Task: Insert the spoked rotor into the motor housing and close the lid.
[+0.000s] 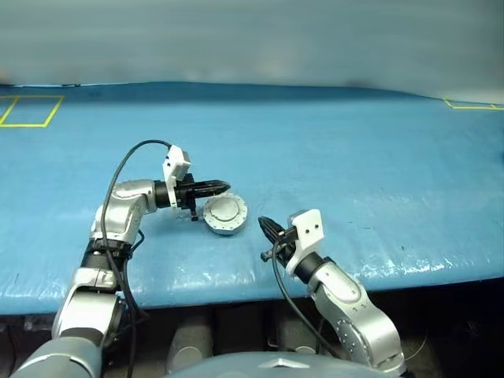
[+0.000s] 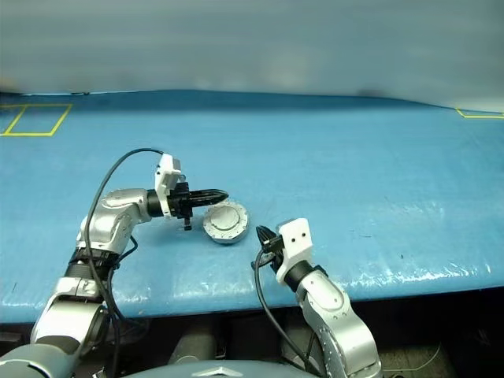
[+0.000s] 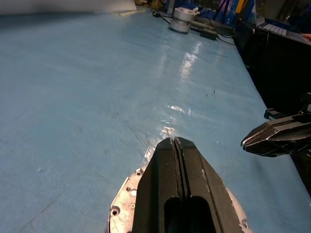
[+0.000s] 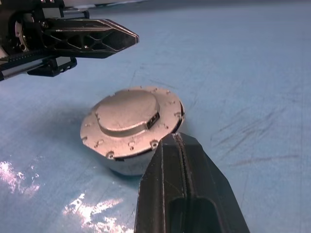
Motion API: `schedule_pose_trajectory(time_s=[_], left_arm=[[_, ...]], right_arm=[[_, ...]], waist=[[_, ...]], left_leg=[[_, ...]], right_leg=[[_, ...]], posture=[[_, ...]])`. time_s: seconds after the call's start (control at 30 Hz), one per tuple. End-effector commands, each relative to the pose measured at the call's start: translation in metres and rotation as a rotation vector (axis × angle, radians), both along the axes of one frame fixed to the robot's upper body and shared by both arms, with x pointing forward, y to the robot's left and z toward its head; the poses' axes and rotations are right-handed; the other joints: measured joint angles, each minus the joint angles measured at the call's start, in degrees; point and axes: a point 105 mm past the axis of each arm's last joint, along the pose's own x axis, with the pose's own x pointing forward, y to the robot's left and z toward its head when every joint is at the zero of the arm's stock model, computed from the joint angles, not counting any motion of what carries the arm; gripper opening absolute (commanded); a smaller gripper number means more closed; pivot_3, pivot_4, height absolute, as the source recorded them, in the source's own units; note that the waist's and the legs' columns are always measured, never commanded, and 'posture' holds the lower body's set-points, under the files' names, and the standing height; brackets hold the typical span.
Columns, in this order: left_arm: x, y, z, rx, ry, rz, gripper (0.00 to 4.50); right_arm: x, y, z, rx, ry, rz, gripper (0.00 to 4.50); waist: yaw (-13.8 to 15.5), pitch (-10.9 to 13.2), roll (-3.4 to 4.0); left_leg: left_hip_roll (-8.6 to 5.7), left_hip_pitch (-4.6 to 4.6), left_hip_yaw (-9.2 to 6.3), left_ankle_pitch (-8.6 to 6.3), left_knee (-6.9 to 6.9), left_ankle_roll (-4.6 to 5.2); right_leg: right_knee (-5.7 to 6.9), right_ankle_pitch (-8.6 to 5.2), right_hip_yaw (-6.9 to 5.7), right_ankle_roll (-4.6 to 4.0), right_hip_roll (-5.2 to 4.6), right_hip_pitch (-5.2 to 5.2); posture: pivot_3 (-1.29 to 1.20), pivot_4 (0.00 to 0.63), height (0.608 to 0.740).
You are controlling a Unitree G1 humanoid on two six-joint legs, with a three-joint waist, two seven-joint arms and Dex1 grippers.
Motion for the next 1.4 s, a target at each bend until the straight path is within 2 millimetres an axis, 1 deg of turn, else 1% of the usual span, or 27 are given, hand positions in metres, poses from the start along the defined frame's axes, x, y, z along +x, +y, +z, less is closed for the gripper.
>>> schedule_pose_trajectory(time_s=[0.03,0.07,0.2,0.3,0.43,0.47,0.63,0.77,1.07,1.37,1.4], left_arm=[[-0.009,0.001,0.020,-0.062,-0.147,0.098,0.00],[-0.012,0.002,0.019,-0.059,-0.172,0.123,0.00],[-0.027,0.009,0.008,-0.073,-0.250,0.248,0.00],[-0.033,0.017,0.000,-0.110,-0.260,0.386,0.00],[-0.050,0.021,-0.013,-0.141,-0.219,0.457,0.00],[-0.054,0.022,-0.017,-0.142,-0.204,0.471,0.00],[-0.069,0.028,-0.034,-0.105,-0.166,0.525,0.00],[-0.074,0.033,-0.041,-0.086,-0.168,0.565,0.00],[-0.077,0.032,-0.048,-0.091,-0.164,0.590,0.00],[-0.077,0.035,-0.048,-0.097,-0.169,0.606,0.00],[-0.077,0.035,-0.048,-0.097,-0.168,0.607,0.00]], right_arm=[[0.008,-0.001,0.016,-0.066,-0.036,-0.008,0.38],[0.010,0.000,0.017,-0.091,-0.034,-0.002,0.60],[0.015,0.014,0.021,-0.126,-0.028,0.054,1.90],[0.019,0.022,0.022,-0.148,-0.021,0.084,2.96],[0.023,0.036,0.022,-0.184,-0.022,0.153,4.27],[0.023,0.040,0.022,-0.192,-0.024,0.176,4.48],[0.026,0.050,0.015,-0.231,-0.016,0.241,4.48],[0.031,0.057,0.012,-0.250,-0.017,0.273,4.48],[0.047,0.066,0.005,-0.258,-0.049,0.280,4.48],[0.048,0.071,-0.005,-0.273,-0.043,0.311,4.48],[0.048,0.071,-0.005,-0.273,-0.044,0.312,4.31]], waist=[[0.1,0.0,0.00],[0.1,0.0,0.00],[0.1,0.0,0.01],[0.2,0.0,0.00],[0.1,0.0,-0.01],[0.1,0.0,0.00],[0.1,0.0,0.01],[0.1,0.0,0.02],[0.0,0.0,0.03],[0.0,0.0,0.03],[0.0,0.0,0.03]], left_leg=[[-0.02,0.03,0.01,0.00,0.00,0.00],[-0.02,0.03,0.01,0.00,0.00,0.00],[-0.06,0.03,0.00,0.01,-0.02,-0.01],[-0.05,0.04,0.01,0.00,-0.02,-0.01],[-0.05,0.03,0.01,0.00,0.00,0.00],[-0.05,0.04,0.03,0.00,0.00,0.00],[-0.04,0.04,0.01,0.00,-0.01,0.00],[-0.03,0.02,0.02,0.00,-0.01,0.00],[-0.04,-0.01,0.06,0.00,-0.08,0.00],[-0.03,0.01,0.07,0.00,-0.09,0.00],[-0.03,0.01,0.06,0.00,-0.09,0.00]], right_leg=[[-0.01,0.01,0.01,0.01,0.00,0.02],[-0.01,0.01,0.02,0.01,0.00,0.02],[0.00,0.01,-0.01,-0.01,0.02,0.01],[-0.01,0.02,0.00,-0.01,-0.02,0.02],[-0.01,0.02,-0.02,0.00,-0.03,0.02],[-0.01,0.02,-0.01,0.00,-0.03,0.02],[-0.01,0.01,-0.05,0.00,-0.03,0.00],[-0.03,0.01,-0.05,0.00,-0.06,-0.02],[-0.06,0.01,-0.06,-0.01,-0.06,-0.06],[-0.05,0.01,-0.07,-0.01,-0.05,-0.07],[-0.05,0.01,-0.07,-0.01,-0.05,-0.07]], posture=[[0.00,0.150,0.740],[0.00,0.150,0.740],[0.00,0.150,0.740],[0.00,0.150,0.740],[0.00,0.150,0.740],[0.00,0.150,0.740],[0.00,0.150,0.740],[0.00,0.150,0.740],[0.00,0.150,0.740],[0.00,0.150,0.740],[0.00,0.150,0.740]])
